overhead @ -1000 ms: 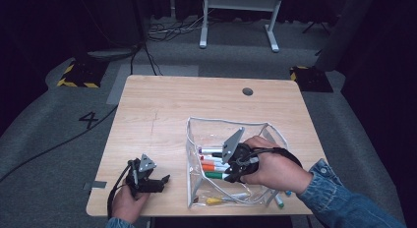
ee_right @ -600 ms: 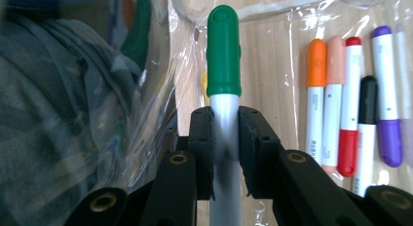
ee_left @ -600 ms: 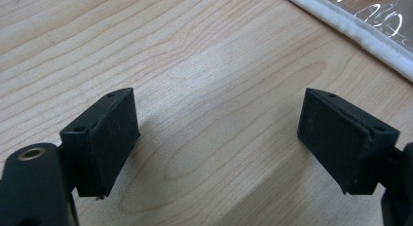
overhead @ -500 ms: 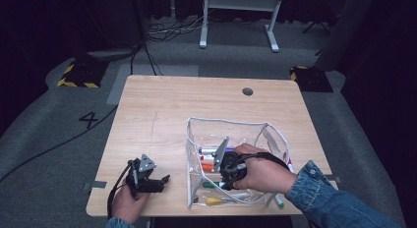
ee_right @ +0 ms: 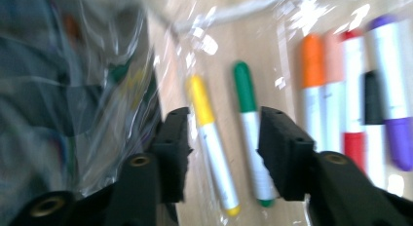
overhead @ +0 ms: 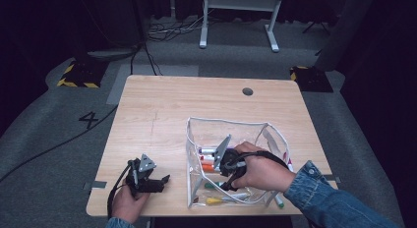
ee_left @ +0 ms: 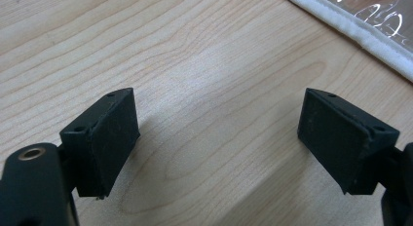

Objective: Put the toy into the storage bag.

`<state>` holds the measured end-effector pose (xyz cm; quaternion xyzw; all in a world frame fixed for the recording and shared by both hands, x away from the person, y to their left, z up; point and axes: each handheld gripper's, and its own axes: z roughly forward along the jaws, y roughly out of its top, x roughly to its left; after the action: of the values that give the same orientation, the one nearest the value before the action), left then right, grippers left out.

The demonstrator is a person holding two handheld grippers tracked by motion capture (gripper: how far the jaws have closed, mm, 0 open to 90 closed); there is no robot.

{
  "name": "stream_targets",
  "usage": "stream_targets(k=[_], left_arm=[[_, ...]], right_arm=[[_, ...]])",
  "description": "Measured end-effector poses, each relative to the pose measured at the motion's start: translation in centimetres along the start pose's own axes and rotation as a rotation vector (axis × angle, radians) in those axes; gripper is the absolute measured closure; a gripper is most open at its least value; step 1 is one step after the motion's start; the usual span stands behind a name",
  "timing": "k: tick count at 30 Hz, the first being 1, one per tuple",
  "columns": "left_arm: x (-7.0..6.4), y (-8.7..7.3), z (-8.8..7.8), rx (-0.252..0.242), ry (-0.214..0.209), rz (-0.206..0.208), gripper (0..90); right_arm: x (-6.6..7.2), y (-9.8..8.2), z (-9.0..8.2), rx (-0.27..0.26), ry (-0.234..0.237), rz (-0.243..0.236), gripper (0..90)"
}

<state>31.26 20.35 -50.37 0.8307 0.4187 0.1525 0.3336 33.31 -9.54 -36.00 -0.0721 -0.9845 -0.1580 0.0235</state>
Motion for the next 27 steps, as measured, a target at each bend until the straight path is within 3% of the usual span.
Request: stream_targets(k=[6, 13, 21, 27], left_arm=[[0.0, 0.0, 0.0, 0.000, 0.001, 0.001, 15.1], [0.0, 0.0, 0.0, 0.000, 0.000, 0.000, 15.1], [0.0, 0.0, 0.0, 0.000, 0.000, 0.000, 15.1], [0.0, 0.0, 0.0, 0.000, 0.000, 0.000, 15.1]], right_arm=[[0.0, -0.5, -3.6, -0.131, -0.086, 0.030, 49.3], [0.0, -2.7, -7.9, -0.260, -0.159, 0.088, 48.4], [-0.3, -7.2, -12.1, -0.362, -0.219, 0.201, 47.3], [-0.7, -11.0, -13.5, -0.409, -0.244, 0.303, 47.5]])
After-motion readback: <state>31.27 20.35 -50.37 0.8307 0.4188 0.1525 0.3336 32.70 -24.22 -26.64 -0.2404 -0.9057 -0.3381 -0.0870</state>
